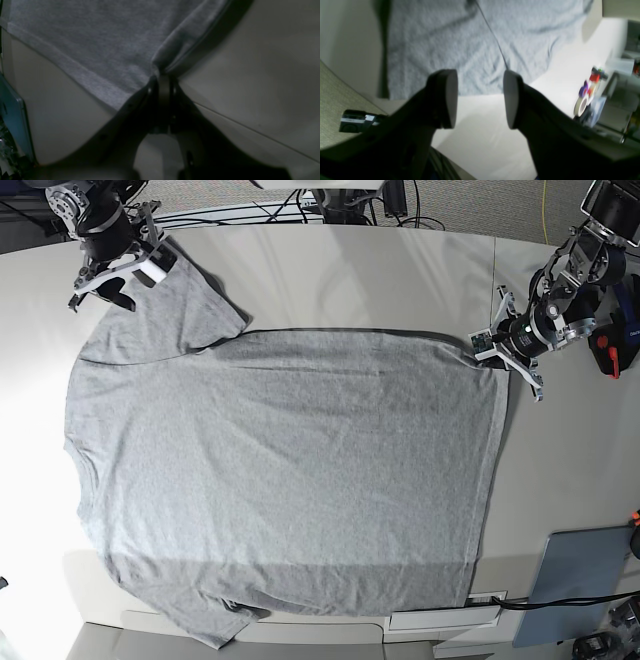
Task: Fold the T-shirt properly
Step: 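Close both grippers on the shirt's shoulder edges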
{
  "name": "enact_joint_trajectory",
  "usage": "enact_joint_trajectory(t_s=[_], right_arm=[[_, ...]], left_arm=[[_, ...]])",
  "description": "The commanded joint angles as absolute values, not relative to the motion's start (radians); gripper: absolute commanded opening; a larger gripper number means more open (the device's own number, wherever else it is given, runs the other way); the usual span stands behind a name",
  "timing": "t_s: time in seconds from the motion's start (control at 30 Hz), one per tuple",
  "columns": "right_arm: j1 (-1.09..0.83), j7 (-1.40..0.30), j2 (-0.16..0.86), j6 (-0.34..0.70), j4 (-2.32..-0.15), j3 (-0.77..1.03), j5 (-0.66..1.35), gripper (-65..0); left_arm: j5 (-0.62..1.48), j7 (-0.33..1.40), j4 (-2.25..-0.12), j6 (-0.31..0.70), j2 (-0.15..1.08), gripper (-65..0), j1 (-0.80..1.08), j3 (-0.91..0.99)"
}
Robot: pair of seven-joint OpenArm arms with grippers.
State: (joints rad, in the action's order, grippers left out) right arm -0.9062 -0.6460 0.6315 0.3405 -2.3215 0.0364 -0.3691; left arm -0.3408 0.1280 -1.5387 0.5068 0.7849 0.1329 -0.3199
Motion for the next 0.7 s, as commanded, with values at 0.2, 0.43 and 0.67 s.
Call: enact_joint_trajectory(t_s=[0.2,0.43,0.67], right_arm=[[-0.894,-0.607,0.746,0.336,-2.27,0.041,-0.524,-35.6],[-0.856,-0.538,0.747,0.364,-2.064,0.04,-0.621,-35.6],[-0.752,-0.523,0.748,0.394,-1.956,-0.047,-0.618,-35.6]], left_arm=[[-0.372,0.195,-1.525,0.559,0.801,-65.0,0.147,-0.326],[-0.375,0.193,-1.525,0.559,0.801,-65.0,0.147,-0.326],[-0.375,0.193,-1.525,0.559,0.801,-65.0,0.147,-0.326]])
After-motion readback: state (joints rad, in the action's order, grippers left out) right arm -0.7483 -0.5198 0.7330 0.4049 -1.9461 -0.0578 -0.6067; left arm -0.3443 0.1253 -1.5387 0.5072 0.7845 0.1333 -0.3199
